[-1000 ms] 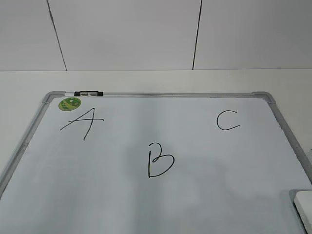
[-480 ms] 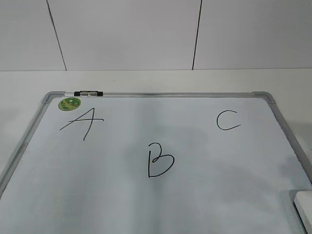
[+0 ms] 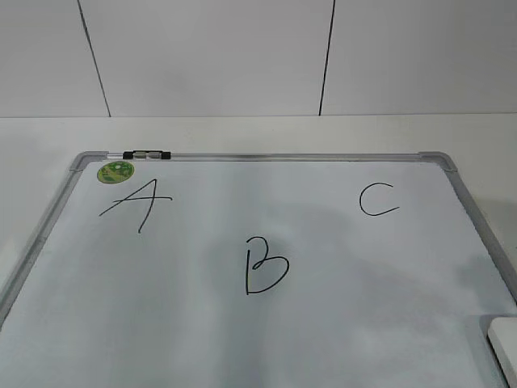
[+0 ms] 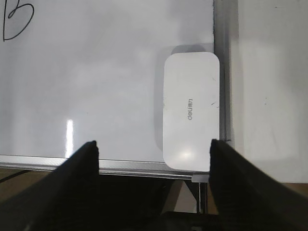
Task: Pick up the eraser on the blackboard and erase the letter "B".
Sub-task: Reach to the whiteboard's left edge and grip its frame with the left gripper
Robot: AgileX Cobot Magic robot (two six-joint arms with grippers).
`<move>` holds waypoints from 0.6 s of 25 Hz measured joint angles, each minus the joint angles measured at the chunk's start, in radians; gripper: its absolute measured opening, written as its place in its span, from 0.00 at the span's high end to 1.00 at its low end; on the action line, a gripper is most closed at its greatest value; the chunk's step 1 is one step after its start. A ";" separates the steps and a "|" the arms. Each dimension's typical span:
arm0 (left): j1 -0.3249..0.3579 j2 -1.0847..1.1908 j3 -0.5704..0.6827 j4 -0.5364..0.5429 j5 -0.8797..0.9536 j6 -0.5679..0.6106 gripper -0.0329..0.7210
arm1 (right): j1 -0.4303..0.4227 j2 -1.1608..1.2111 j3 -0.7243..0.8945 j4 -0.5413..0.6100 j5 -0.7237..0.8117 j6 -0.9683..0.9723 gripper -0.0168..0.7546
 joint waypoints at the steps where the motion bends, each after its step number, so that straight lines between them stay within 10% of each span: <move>1: 0.000 0.044 -0.023 0.000 -0.012 0.007 0.64 | 0.000 0.000 0.000 0.000 0.000 0.000 0.24; 15: 0.000 0.495 -0.247 -0.001 -0.124 0.055 0.64 | 0.000 0.001 -0.002 0.024 -0.002 0.000 0.24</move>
